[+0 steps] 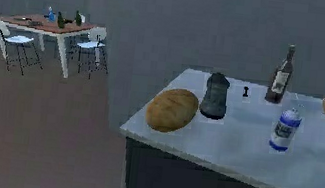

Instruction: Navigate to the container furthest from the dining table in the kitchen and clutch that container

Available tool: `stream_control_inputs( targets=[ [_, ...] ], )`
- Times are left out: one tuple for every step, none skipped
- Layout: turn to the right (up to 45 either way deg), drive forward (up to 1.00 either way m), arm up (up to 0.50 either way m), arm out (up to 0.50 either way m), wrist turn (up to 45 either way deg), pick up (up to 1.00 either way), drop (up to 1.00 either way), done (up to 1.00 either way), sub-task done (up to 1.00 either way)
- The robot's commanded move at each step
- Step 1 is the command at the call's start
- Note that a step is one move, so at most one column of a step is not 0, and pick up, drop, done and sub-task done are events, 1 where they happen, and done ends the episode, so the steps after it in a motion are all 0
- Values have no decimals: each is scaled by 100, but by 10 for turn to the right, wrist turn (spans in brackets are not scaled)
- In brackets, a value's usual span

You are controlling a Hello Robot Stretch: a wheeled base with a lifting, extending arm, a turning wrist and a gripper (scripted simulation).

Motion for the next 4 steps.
stream_control_inputs(
  targets=[
    [450, 0, 0, 0, 0, 0, 0, 0, 0],
    [120, 0, 0, 0, 0, 0, 0, 0, 0],
    [0, 50, 0, 0, 0, 0, 0, 0, 0],
    [-450, 0, 0, 0, 0, 0, 0, 0, 0]
  ],
)
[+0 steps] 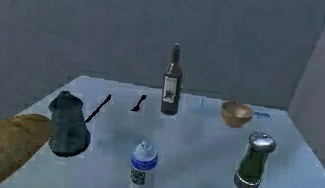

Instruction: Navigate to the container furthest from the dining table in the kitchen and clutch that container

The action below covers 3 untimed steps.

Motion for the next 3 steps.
stream_control_inputs(
  targets=[
    [-450, 0, 0, 0, 0, 0, 0, 0, 0],
    [-210, 0, 0, 0, 0, 0, 0, 0, 0],
    [0, 0, 50, 0, 0, 0, 0, 0, 0]
  ],
)
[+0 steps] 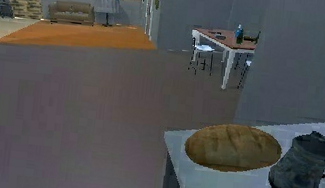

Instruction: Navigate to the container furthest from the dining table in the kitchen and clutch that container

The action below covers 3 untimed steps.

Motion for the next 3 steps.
stream_control_inputs(
  targets=[
    [0, 0, 38, 0, 0, 0, 0, 0, 0],
    [0, 0, 0, 50, 0, 0, 0, 0, 0],
    [0, 0, 0, 0, 450, 0, 0, 0, 0]
  ],
)
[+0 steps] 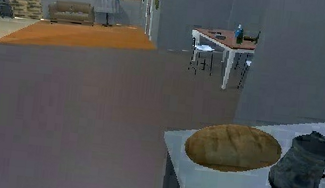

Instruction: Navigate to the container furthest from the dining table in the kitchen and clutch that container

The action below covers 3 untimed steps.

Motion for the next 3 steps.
stream_control_inputs(
  targets=[
    [0, 0, 0, 0, 450, 0, 0, 0, 0],
    [0, 0, 0, 0, 450, 0, 0, 0, 0],
    [0, 0, 0, 0, 270, 0, 0, 0, 0]
  ],
)
